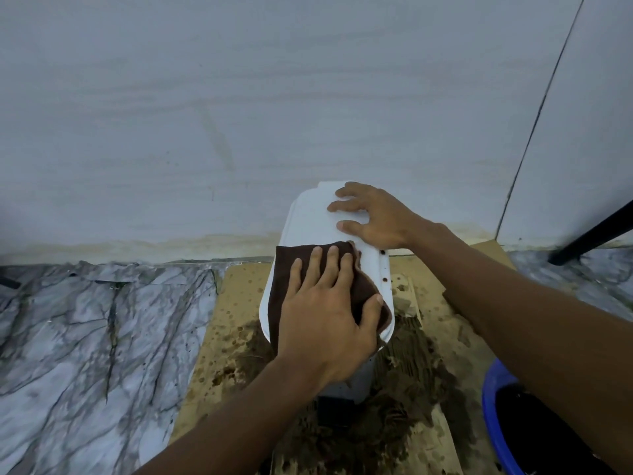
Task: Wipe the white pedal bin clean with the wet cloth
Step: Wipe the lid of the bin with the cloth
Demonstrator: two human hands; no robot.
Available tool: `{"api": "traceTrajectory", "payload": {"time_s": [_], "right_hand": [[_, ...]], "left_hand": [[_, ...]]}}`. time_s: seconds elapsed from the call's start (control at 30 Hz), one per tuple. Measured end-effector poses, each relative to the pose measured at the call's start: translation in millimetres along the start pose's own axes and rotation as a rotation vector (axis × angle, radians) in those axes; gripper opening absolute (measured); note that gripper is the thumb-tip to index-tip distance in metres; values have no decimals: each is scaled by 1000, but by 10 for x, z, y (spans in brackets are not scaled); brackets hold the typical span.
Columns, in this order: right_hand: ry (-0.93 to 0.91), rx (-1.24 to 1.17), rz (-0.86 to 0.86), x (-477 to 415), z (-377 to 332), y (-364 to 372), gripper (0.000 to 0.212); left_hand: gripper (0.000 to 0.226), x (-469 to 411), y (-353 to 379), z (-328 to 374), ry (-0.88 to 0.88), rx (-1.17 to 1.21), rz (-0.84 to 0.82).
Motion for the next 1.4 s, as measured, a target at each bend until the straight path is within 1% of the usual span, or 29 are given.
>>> {"api": "traceTrajectory", "payload": {"time_s": [0.13, 0.27, 0.4, 0.53, 0.77, 0.87, 1.07, 1.13, 1.27, 1.4], "right_hand": [[13, 50, -46, -83, 52, 21, 43], [17, 76, -57, -58, 71, 38, 45], [21, 92, -75, -15, 20, 110, 47], [54, 141, -110, -31, -41, 145, 51], [105, 167, -154, -137, -95, 204, 53], [122, 131, -139, -157, -27, 128, 51], [180, 52, -58, 37, 256, -70, 47], [193, 54, -46, 49, 275, -62, 48], [188, 33, -20, 26, 246, -7, 49], [142, 9, 8, 74, 144, -5, 50]], "left_hand": [[78, -32, 10, 88, -19, 14, 14], [79, -62, 29, 133, -6, 12, 12], [86, -2, -18, -5, 34, -9, 12], [88, 18, -113, -149, 61, 33, 1], [80, 0, -225, -280, 56, 11, 99], [79, -110, -269, -227, 60, 36, 96], [78, -401, -312, -22, 167, -7, 47], [80, -395, -354, -62, 175, 2, 40], [80, -294, -357, -139, 176, 5, 81], [80, -139, -209, -192, 177, -12, 92]]}}
Point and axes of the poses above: each hand's wrist, its own x-axis away from the middle knuckle, its own y-axis out of the palm, z = x × y, the point moved 8 cm from there along -x, towards the middle knuckle, and after that the axes turned 4 degrees about -z, right-handed, at the moved point
